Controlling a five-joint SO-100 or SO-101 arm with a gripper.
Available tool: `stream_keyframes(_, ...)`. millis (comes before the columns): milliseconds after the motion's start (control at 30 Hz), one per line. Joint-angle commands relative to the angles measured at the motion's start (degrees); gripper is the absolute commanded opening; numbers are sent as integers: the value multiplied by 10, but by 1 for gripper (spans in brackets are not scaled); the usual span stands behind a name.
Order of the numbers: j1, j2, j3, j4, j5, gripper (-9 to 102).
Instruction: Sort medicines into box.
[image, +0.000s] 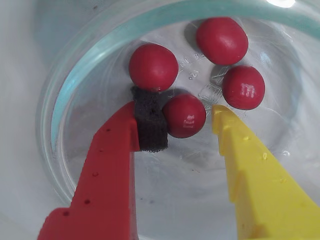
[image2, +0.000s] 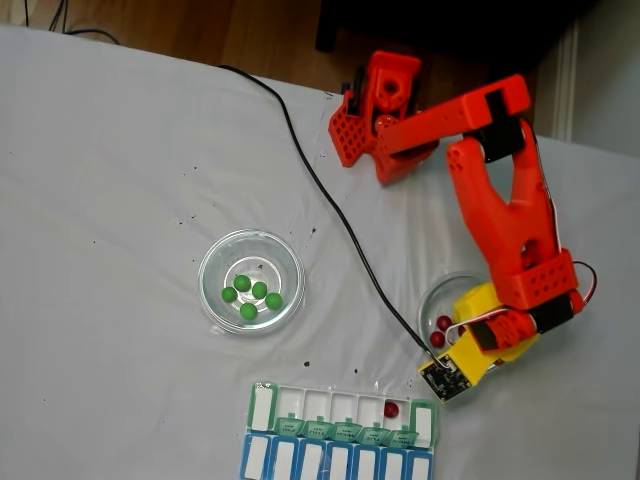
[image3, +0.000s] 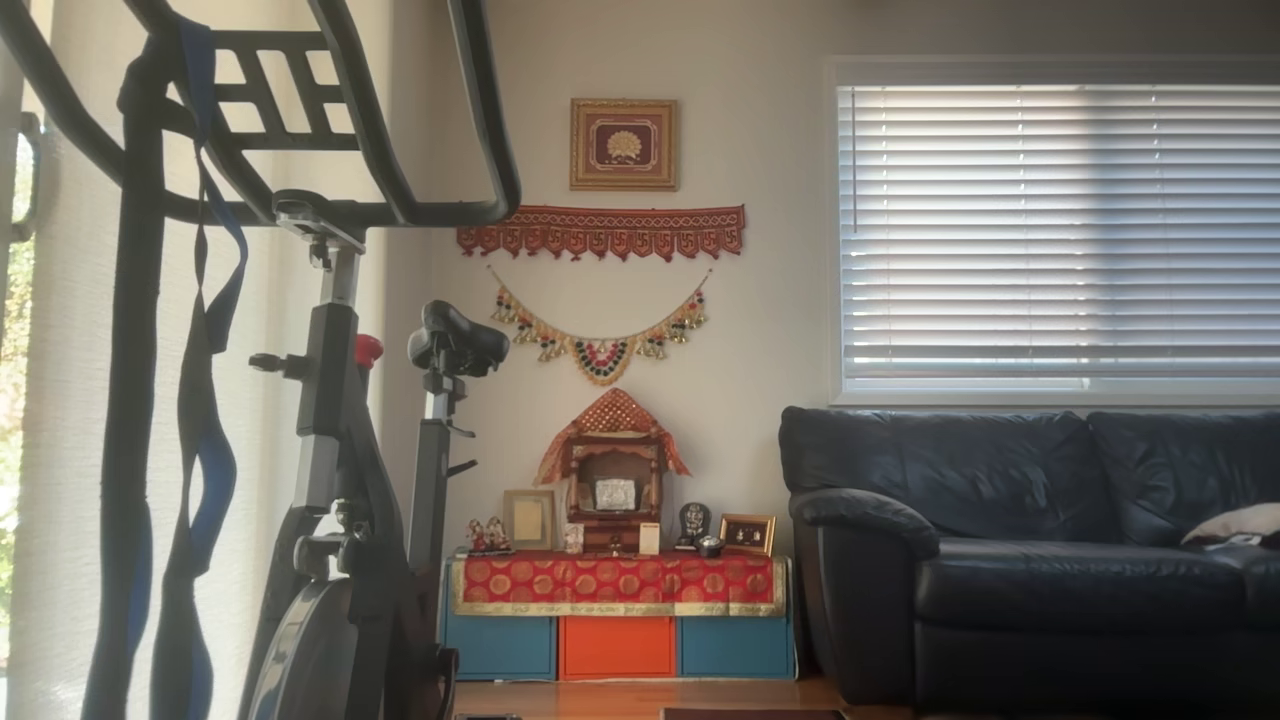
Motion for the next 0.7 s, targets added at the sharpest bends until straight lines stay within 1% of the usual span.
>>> stream_keyframes(0,-12,6,-5,-4,3,17)
stream_keyframes(400,-13,4,-7,-6,4,11)
stream_keyframes(667,-12,3,-7,-11,1,10)
